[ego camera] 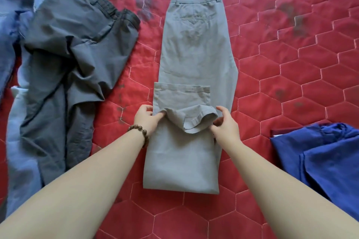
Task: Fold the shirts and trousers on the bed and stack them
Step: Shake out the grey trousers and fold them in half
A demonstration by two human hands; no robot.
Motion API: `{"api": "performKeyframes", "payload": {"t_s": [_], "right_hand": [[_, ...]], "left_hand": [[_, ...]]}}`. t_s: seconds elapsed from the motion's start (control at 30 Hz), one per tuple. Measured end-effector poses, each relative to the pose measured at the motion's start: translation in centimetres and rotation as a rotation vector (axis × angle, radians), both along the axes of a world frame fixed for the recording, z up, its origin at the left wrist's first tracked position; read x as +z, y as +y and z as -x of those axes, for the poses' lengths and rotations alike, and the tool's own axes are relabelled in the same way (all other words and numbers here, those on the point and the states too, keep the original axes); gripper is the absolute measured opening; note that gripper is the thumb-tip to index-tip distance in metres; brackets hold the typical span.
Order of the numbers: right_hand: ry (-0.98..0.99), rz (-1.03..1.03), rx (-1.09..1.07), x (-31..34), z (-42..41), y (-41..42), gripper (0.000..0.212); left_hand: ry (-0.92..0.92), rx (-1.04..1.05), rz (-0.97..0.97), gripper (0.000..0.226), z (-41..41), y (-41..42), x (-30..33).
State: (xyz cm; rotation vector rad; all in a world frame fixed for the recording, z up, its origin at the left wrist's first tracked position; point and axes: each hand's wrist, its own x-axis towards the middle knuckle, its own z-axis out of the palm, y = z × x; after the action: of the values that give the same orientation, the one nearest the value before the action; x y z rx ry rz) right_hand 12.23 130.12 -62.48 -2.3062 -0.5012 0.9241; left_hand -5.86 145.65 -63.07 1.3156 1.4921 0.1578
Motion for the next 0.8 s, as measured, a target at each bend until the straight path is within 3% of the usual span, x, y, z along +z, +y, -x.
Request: {"api": "performKeyframes", "payload": {"t_s": [0.07, 0.1, 0.17, 0.27, 0.4, 0.47, 0.53, 0.67, 0.8], "right_hand": [[-0.065, 0.037, -0.047, -0.2, -0.7, 1.6, 0.04], [-0.087, 0.074, -0.09, -0.1, -1.0, 2.4, 0.039], [-0.093, 0.155, -0.14, 0.1, -1.4, 3.9, 0.052], [-0.047, 0.194, -0.171, -0.1, -1.2, 4.8, 0.053], [0.133, 0.073, -0.153, 0.0, -0.5, 4.4, 0.035], [0.102, -0.062, -0.117, 0.4, -0.7, 3.9, 0.019], [0.025, -0.149, -0.17, 0.5, -1.2, 3.1, 0.018], [0.081, -0.018, -0.17, -0.5, -1.6, 2.0, 0.016], [0.154, -0.004, -0.181, -1.3, -1.2, 0.8, 0.016]], "left_hand": [[0.08, -0.045, -0.081, 0.03, -0.7, 1.0, -0.4], [0.116, -0.061, -0.105, 0.038, -0.9, 1.4, -0.6], [0.15, -0.063, -0.077, 0.048, -1.0, 2.2, -0.8], [0.103, -0.104, -0.022, 0.041, -0.9, 2.5, -1.0], [-0.079, -0.157, 0.069, 0.016, -1.2, 2.1, -1.1], [-0.231, -0.139, 0.145, 0.016, -1.7, 1.9, -1.0], [-0.305, -0.124, 0.188, 0.011, -2.4, 1.7, -0.7], [-0.03, -0.262, 0.047, 0.02, -2.7, 2.2, -1.5], [0.067, -0.353, 0.077, 0.029, -2.0, 1.9, -1.5]]}}
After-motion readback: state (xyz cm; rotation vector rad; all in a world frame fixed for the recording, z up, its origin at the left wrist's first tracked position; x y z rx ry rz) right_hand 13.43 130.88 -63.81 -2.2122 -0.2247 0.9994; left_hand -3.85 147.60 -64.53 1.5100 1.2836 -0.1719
